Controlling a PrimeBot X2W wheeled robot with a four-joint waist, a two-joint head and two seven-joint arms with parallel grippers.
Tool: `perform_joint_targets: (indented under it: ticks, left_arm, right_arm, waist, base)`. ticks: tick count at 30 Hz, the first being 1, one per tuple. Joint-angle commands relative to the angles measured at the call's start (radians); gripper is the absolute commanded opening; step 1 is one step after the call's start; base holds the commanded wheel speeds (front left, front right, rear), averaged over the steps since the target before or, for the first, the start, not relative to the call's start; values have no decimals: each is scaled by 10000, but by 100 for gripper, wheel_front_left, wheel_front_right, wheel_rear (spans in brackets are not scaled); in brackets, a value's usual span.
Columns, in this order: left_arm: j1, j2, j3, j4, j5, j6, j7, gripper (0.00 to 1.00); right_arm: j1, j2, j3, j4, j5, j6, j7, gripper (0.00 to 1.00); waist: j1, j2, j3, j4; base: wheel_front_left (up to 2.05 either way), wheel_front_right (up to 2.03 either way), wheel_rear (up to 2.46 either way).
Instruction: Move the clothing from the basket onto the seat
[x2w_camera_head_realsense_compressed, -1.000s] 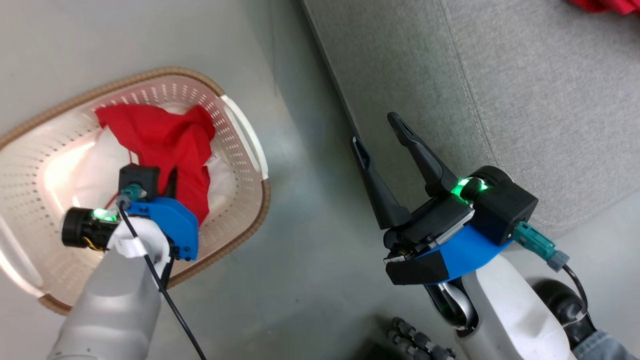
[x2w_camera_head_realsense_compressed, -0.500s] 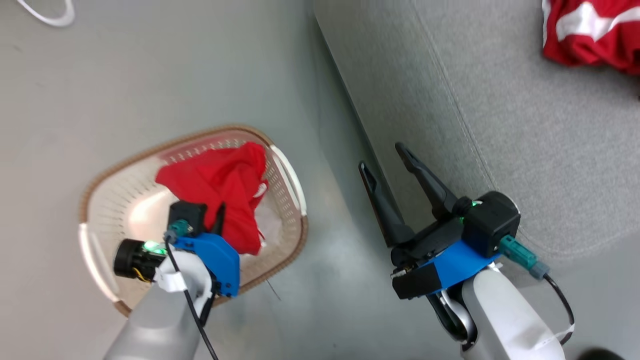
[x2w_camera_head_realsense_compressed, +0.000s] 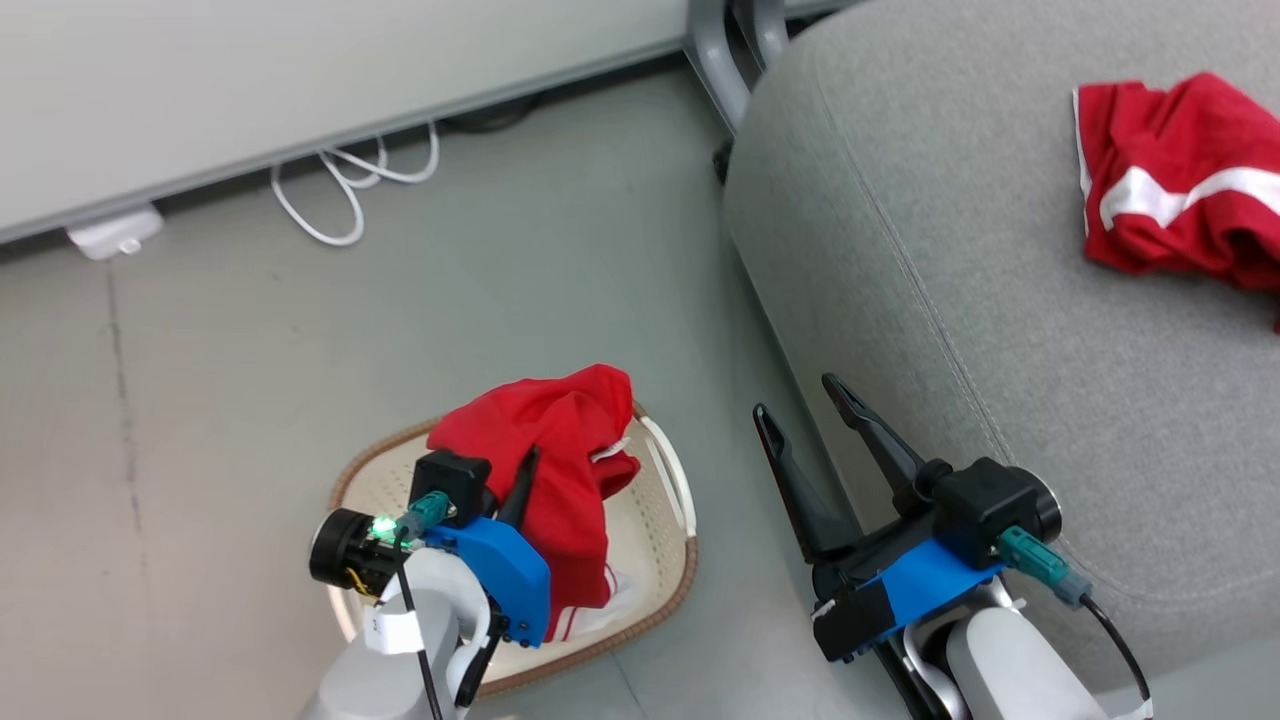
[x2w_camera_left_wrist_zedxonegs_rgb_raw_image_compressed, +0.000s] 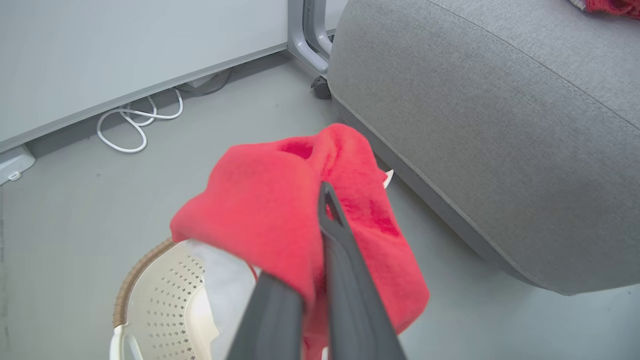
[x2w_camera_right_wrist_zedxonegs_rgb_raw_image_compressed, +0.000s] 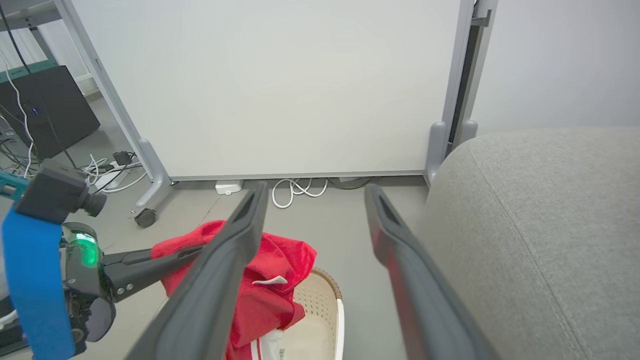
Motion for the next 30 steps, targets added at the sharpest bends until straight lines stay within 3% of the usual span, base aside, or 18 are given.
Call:
perform_joint_targets:
  ticks: [1,18,30]
  left_arm:
    - [223,-29,-117,-298,-70,-81,-49,0]
    - [-182,-31,-1475,-2681,-1632,-88,-50,0]
    - [-1475,-28,-2589,-3104,-2684,-89,24,0]
  right_arm:
    - [255,-3,-61,-86,-93,1,118,100]
    - [1091,-9,-219,-732,-221,1,833,100]
    - [1440,-7,-108,-856,-76,1,1055,100]
  waist:
    - [3,0,-730,539]
    - [3,0,-1819,1485]
    - [3,0,-2184,1699]
  base:
    - [0,0,0]
    - [0,0,0]
    - [0,0,0]
